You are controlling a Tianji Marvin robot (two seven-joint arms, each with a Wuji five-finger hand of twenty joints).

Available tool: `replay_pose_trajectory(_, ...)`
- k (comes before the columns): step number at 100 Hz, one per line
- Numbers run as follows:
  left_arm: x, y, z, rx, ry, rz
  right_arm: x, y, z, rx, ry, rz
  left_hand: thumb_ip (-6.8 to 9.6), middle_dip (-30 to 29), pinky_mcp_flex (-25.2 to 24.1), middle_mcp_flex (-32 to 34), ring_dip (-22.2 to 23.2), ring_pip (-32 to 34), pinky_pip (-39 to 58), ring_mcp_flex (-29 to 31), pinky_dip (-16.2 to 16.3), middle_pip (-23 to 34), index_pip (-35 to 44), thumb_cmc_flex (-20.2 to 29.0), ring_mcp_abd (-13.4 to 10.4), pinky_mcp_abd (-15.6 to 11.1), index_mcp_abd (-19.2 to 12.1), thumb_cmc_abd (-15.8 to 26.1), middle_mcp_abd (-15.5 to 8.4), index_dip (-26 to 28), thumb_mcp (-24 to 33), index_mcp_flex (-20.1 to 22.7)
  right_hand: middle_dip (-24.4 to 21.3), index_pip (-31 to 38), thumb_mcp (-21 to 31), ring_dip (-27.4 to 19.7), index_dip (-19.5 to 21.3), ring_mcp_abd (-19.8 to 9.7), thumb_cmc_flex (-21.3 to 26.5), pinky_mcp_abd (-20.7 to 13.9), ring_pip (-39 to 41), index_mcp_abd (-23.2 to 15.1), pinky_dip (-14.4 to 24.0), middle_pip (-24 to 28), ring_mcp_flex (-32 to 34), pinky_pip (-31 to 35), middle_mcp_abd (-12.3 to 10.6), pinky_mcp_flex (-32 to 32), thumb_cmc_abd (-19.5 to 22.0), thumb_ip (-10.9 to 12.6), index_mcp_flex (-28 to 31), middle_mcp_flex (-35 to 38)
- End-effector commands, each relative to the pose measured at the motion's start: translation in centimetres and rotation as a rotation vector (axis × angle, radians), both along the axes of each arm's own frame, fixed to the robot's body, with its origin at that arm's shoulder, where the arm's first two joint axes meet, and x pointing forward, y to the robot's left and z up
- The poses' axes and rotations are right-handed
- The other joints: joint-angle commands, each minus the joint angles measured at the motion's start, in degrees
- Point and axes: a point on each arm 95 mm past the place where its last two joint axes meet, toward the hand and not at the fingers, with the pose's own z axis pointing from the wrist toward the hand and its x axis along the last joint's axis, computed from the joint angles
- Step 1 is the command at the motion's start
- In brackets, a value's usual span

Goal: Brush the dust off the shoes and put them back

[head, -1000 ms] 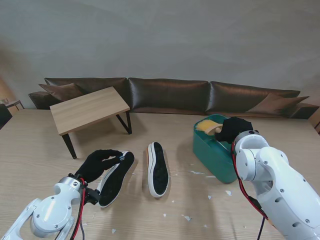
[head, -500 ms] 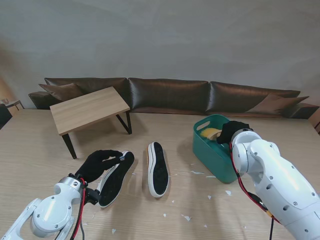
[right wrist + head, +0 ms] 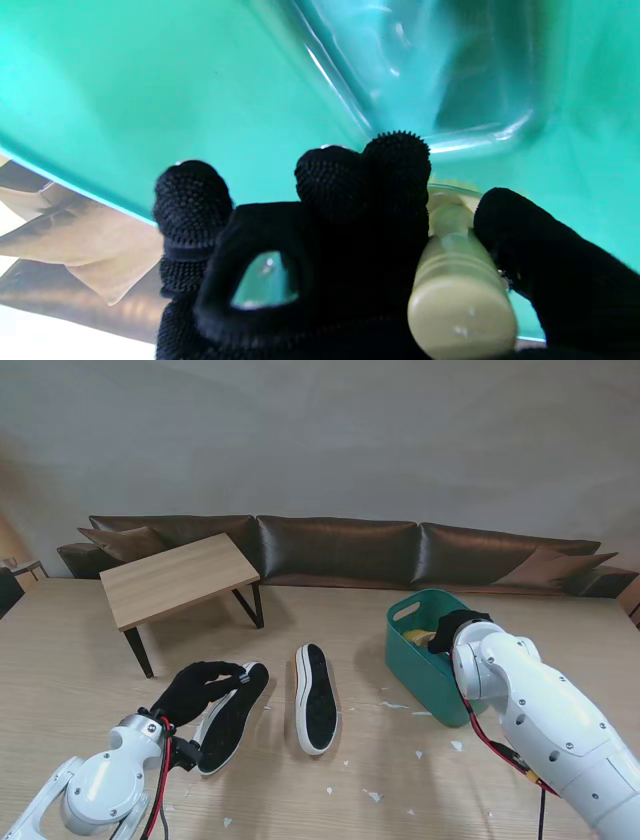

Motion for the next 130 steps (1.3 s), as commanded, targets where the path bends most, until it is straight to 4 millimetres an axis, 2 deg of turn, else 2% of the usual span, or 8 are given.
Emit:
replay_pose_trajectory(1,-0.2,-0.2,-0.2,-0.002,0.015,-0.015,-0.1,-0.1,-0.5,-0.025,0.028,0.000,1.79,0.52,-1.23,1.19,0.49,-0.29,-1.42,-3.12,0.18,0.02,-0.20,1.37,0.45,-1.30,0.28,2.62,0.25,0.07,-1.12,0.46,1.38,-0.36,-1.06,-1.49,-0.87,-6.61,-1.19,-0.94,-2.30,-0.43,0.70,-0.71,-0.30,-2.05,-0.72,8.32,2.90,1.73,-1.37,0.12)
replay_pose_trajectory(13,-0.2,-0.2,-0.2,-0.002,0.016,-0.016,0.0,-0.1,-0.7,-0.043,0.045,-0.001,1.79,0.52,-1.26,1.16,0.49,-0.31,-1.44,-3.15,0.17,0.00,-0.17,1.38,0.56,-1.37,0.22,2.60,0.24,0.08,-1.11,0.51,0.66,-2.88,-3.52,-5.62,-3.07,-4.62,-1.67,-1.00,-10.90,0.22,1.47,-3.27,-0.32,-6.62,-0.83,3.00,2.42,1.85,-6.57,-4.94)
replay_pose_trajectory(26,-0.2,-0.2,-0.2,-0.002,0.019,-0.018,0.1,-0.1,-0.7,-0.062,0.059,0.003,1.79,0.53,-1.29,1.19,0.49,-0.30,-1.45,-3.14,0.17,0.01,-0.24,1.33,0.49,-1.33,0.23,2.66,0.19,0.06,-1.12,0.33,-2.80,-6.98,-6.64,-12.47,-6.21,-1.52,-2.11,-0.61,-29.23,0.90,1.10,-6.57,-0.59,-14.65,-0.49,-6.11,2.27,2.00,-13.65,-12.52)
replay_pose_trajectory(45,-0.2,-0.2,-0.2,-0.001,0.022,-0.022,0.1,-0.1,-0.3,-0.069,0.060,0.005,1.79,0.53,-1.32,1.16,0.48,-0.32,-1.46,-3.20,0.16,0.00,-0.22,1.35,0.52,-1.41,0.21,2.64,0.22,0.06,-1.12,0.37,-8.22,-11.45,-9.72,-13.12,-9.50,0.15,-2.43,-0.44,-41.65,1.23,0.61,-11.14,-5.74,-18.31,0.44,-11.91,2.00,2.11,-19.08,-19.50)
replay_pose_trajectory(55,-0.2,-0.2,-0.2,-0.001,0.023,-0.024,0.1,-0.1,0.1,-0.063,0.051,0.009,1.79,0.54,-1.32,1.20,0.47,-0.33,-1.45,-3.22,0.17,0.01,-0.18,1.32,0.46,-1.39,0.08,2.66,0.21,0.08,-1.13,0.47,-10.02,-13.20,-10.63,-13.28,-10.48,0.39,-2.37,-0.52,-44.11,1.27,0.61,-12.86,-7.56,-18.72,0.67,-12.64,2.02,2.15,-21.23,-21.67)
replay_pose_trajectory(86,-0.1,-0.3,-0.3,-0.001,0.024,-0.032,-1.0,0.9,2.7,0.106,-0.106,0.006,1.80,0.54,-1.30,1.22,0.48,-0.32,-1.44,-3.20,0.18,0.02,-0.22,1.38,0.57,-1.38,0.20,2.66,0.29,0.07,-1.11,0.35,-12.16,-14.33,-9.35,-13.33,-11.40,1.56,-1.66,0.24,-45.95,0.42,0.81,-13.51,-8.20,-18.65,1.61,-12.60,1.01,2.08,-21.09,-21.67)
replay_pose_trajectory(108,0.0,-0.5,-0.3,0.000,0.024,-0.044,-3.3,2.3,5.0,0.267,-0.244,0.020,1.80,0.54,-1.26,1.19,0.49,-0.29,-1.42,-3.14,0.18,0.00,-0.22,1.35,0.56,-1.37,0.28,2.65,0.26,0.07,-1.13,0.39,-12.76,-15.15,-8.44,-13.47,-11.79,2.75,-1.51,0.90,-47.01,1.27,0.86,-13.73,-9.72,-18.81,2.57,-13.33,0.22,1.84,-21.90,-22.77)
replay_pose_trajectory(130,0.0,-0.8,-0.3,-0.001,0.022,-0.055,-6.8,3.8,5.3,0.450,-0.364,0.062,1.80,0.53,-1.23,1.19,0.50,-0.29,-1.41,-3.12,0.19,0.00,-0.11,1.38,0.55,-1.34,0.30,2.64,0.30,0.11,-1.12,0.62,-13.60,-19.14,-7.85,-14.30,-13.25,4.49,-1.28,2.10,-49.49,1.31,0.86,-14.86,-15.28,-20.14,3.93,-16.64,-1.08,1.48,-27.81,-28.94)
